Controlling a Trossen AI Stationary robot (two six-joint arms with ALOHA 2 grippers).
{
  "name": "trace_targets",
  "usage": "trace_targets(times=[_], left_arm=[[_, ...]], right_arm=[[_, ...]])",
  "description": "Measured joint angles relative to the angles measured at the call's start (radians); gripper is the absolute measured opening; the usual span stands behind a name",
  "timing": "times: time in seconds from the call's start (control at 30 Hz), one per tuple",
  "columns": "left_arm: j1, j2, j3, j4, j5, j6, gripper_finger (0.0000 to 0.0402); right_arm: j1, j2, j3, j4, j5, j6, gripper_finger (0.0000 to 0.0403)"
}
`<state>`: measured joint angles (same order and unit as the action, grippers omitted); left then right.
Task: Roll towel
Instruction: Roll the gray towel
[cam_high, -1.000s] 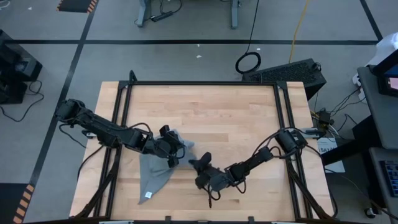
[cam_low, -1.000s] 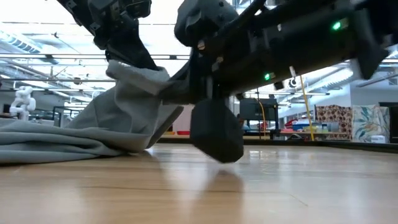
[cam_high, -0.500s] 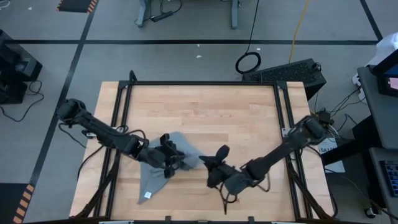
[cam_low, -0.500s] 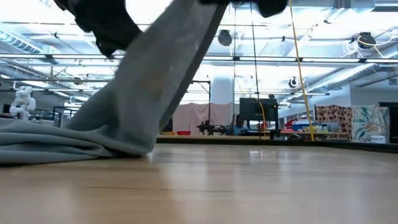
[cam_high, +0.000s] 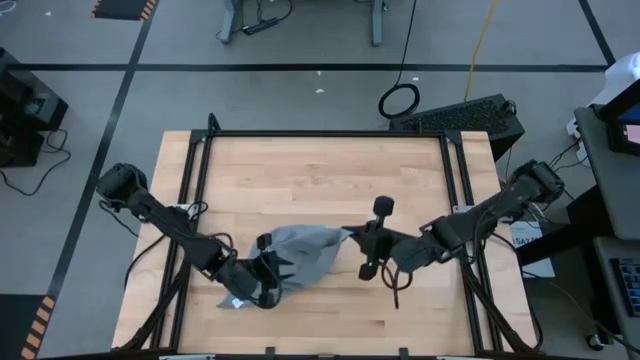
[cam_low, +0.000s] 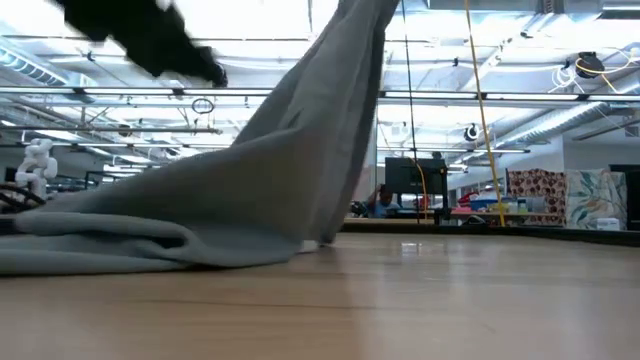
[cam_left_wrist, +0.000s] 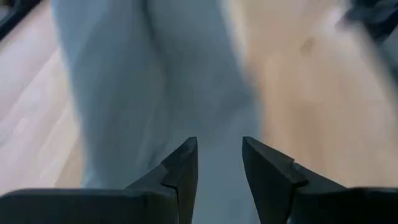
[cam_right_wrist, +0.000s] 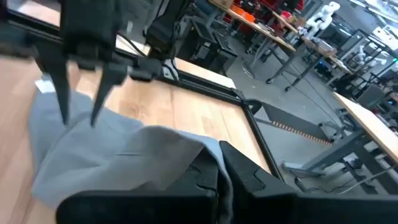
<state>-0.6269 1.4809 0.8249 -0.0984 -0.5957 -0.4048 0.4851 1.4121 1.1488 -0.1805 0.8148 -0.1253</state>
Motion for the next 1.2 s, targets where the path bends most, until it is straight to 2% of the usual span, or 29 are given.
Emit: trace_targets(times=[0.2,0.3,0.47,0.67,0.9,1.07,1.13,1.2], left_arm=[[-0.003,0.009,0.000,-0.306,-0.038,-0.378,0.0132],[-0.002,0.009,-0.003,-0.401,-0.042,-0.448,0.0132],[0.048,0.009,-0.043,-0.379,-0.006,-0.446,0.0132],[0.133,0.009,-0.101,-0.300,0.021,-0.415,0.0132],[0.192,0.016,-0.187,-0.066,0.122,-0.300,0.0144],[0.222,0.016,-0.232,-0.038,0.147,-0.296,0.0177],[0.229,0.016,-0.242,-0.038,0.151,-0.295,0.0176],[0.229,0.016,-0.245,-0.036,0.150,-0.286,0.0159]], right_arm=[[-0.008,-0.021,0.000,-0.132,-0.011,0.073,0.0000],[-0.004,-0.019,0.000,-0.217,-0.017,0.171,0.0000],[-0.006,-0.011,0.000,-0.279,-0.066,0.271,0.0000],[-0.006,-0.007,0.000,-0.278,-0.118,0.280,0.0000],[-0.006,-0.007,0.000,-0.278,-0.115,0.279,0.0000],[-0.006,-0.007,0.000,-0.287,-0.115,0.273,0.0000],[-0.005,-0.007,0.000,-0.290,-0.115,0.271,0.0000],[-0.006,-0.007,0.000,-0.295,-0.115,0.271,0.0000]])
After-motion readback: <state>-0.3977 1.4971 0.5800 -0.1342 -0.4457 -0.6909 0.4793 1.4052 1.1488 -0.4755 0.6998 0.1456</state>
